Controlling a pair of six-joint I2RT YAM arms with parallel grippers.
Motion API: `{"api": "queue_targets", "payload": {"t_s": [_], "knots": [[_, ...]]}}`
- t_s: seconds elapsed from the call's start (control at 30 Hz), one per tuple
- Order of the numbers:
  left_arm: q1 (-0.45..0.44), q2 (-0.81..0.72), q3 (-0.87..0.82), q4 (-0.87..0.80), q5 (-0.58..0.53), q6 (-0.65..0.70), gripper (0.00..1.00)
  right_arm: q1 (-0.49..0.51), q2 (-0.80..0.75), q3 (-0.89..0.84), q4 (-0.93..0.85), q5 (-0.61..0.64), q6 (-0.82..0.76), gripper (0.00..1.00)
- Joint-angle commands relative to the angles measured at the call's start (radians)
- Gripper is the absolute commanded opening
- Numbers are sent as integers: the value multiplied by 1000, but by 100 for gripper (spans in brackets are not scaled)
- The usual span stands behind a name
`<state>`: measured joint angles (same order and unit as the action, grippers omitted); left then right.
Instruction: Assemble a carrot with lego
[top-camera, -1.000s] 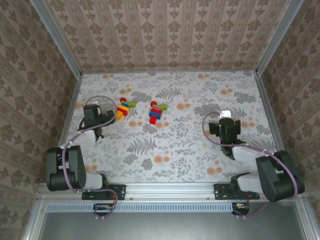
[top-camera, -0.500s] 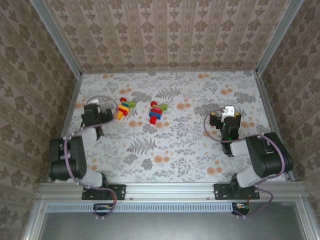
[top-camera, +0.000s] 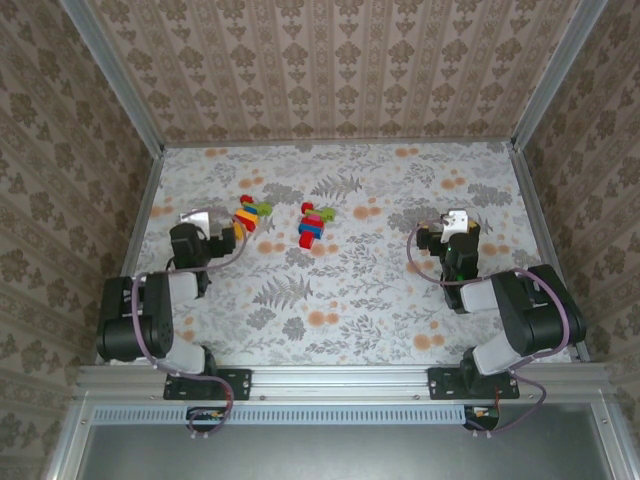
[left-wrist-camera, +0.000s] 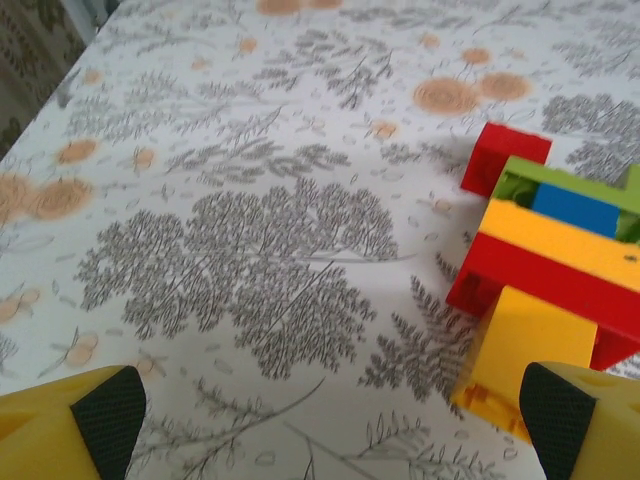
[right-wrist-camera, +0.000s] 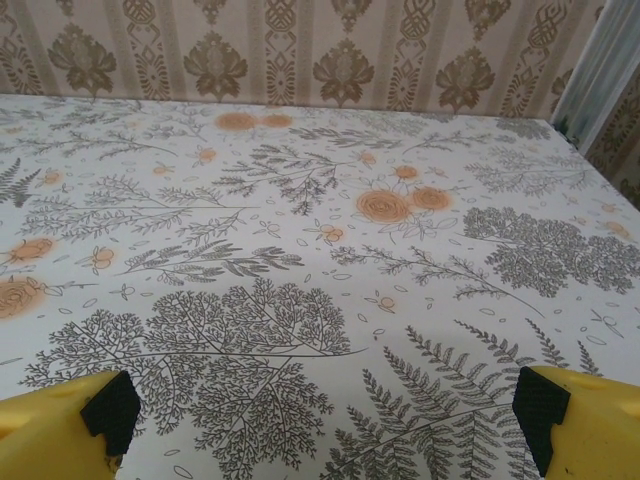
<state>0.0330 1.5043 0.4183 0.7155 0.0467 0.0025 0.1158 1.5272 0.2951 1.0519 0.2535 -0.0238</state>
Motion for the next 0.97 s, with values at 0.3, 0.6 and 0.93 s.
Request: {"api": "queue_targets", "payload": {"t_s": [0.3,0.6,0.93], "knots": [[-69,33,-18,151,-91,64,100,-45,4,80,-133,-58,38,100],[-53,33,-12,137,-56,56,100,-68,2,98,-168,-95,54,100],[-49,32,-11,136,-47,58,100,-82,1,99,-174,-116,67,100]]}}
